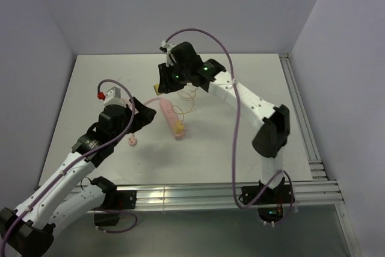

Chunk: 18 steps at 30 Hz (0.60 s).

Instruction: Insert the plug

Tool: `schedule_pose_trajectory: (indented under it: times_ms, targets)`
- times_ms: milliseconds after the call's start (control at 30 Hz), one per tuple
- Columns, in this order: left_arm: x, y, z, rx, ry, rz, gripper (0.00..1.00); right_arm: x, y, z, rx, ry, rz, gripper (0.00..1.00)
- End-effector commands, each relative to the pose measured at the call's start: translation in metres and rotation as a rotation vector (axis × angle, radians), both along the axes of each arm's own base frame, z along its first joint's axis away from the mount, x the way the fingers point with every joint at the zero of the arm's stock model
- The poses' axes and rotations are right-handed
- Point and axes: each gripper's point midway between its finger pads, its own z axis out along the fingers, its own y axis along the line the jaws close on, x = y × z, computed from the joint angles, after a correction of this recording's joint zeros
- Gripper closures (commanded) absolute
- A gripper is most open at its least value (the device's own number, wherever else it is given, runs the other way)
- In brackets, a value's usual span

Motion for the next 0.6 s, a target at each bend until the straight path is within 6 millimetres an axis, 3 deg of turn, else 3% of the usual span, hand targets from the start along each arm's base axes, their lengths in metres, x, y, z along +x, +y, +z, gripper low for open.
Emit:
schedule_pose_trajectory:
  times_ms: [0,33,100,133,167,333,567]
  targets:
    - [0.0,0.005,-0.029,-0.019,0.074,0.008,0.17,0.011,-0.004,-0.023,-0.149,0.064,0.002,1.0]
    - [0.003,0.01,-0.036,-0.021,0.084,0.029,0.19,0.02,0.0,-0.05,-0.201,0.105,-0.007,1.0]
    - [0.005,0.014,-0.054,-0.019,0.109,0.053,0.21,0.028,0.003,-0.052,-0.227,0.115,-0.018,1.0]
    - [0.007,0.017,-0.059,-0.023,0.117,0.069,0.22,0.032,0.006,-0.069,-0.254,0.142,-0.016,1.0]
    - [0.008,0.019,-0.072,-0.02,0.141,0.084,0.22,0.033,0.008,-0.072,-0.258,0.148,-0.014,1.0]
    - [0.017,0.013,-0.098,-0.057,0.185,0.078,0.24,0.038,0.004,-0.1,-0.278,0.207,-0.022,1.0]
    - [0.035,0.003,-0.114,-0.095,0.214,0.051,0.31,0.033,-0.004,-0.124,-0.314,0.25,-0.016,1.0]
